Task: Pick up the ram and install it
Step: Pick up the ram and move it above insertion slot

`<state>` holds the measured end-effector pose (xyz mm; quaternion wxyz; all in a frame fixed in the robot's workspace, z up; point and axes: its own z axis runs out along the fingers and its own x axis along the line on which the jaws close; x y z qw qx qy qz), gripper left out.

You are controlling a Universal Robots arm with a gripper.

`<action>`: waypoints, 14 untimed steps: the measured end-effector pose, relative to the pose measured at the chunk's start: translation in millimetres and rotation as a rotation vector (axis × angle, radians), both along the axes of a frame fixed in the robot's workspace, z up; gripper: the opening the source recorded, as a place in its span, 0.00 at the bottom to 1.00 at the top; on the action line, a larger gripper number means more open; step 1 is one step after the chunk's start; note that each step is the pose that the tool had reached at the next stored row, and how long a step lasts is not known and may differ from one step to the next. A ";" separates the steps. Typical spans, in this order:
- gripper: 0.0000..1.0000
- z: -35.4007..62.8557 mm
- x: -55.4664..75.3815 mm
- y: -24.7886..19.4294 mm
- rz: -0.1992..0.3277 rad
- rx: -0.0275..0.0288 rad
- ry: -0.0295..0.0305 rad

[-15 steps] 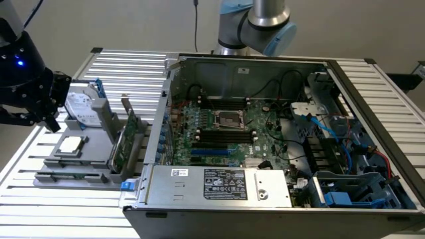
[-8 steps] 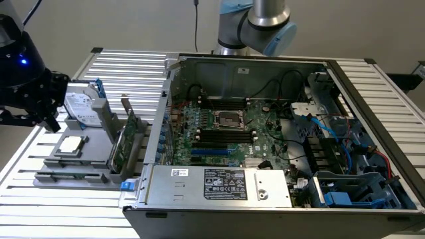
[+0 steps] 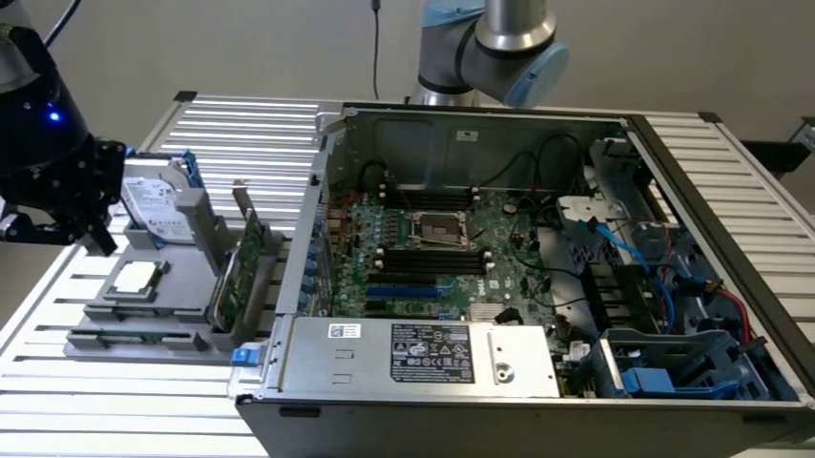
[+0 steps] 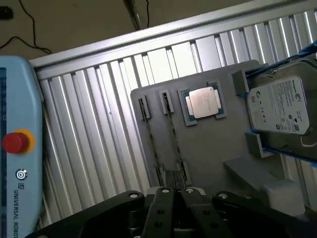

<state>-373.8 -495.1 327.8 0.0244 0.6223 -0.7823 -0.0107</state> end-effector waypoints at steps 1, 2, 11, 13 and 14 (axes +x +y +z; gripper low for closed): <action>0.11 -0.5 0.0 0.0 0.018 -0.0001 -0.0003; 0.11 -1.1 0.0 0.0 0.037 -0.0001 -0.0006; 0.11 -5.8 -0.8 -0.4 0.189 -0.0001 -0.0037; 0.11 -6.0 -2.8 -1.5 0.194 0.0000 -0.0041; 0.12 -5.9 -2.9 -1.5 0.195 -0.0001 -0.0040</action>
